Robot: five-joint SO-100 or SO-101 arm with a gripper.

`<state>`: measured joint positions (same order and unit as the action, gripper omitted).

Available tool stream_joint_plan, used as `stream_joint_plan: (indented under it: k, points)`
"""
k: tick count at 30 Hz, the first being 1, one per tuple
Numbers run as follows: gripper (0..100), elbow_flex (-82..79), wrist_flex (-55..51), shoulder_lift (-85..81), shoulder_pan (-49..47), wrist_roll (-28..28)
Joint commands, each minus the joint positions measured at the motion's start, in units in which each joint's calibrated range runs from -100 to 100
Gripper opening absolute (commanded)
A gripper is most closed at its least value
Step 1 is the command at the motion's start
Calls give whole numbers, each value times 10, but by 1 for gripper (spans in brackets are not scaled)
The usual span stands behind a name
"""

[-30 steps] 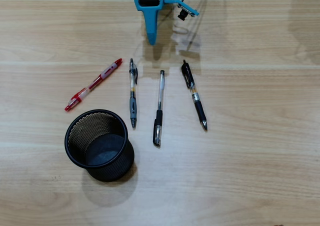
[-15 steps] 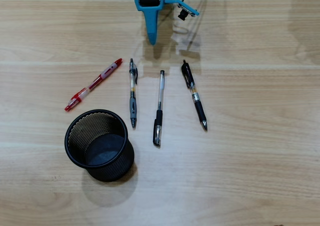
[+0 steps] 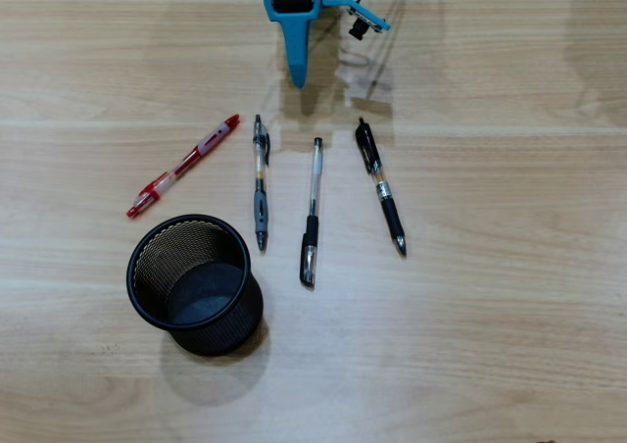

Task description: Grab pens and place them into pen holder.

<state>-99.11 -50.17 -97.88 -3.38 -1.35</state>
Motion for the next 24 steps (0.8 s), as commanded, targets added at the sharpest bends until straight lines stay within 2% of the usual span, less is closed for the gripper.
stream_joint_plan:
  k: [1, 24]
  points:
    - [2, -2, 1, -5, 5, 0]
    - [2, 17, 6, -4, 6, -3]
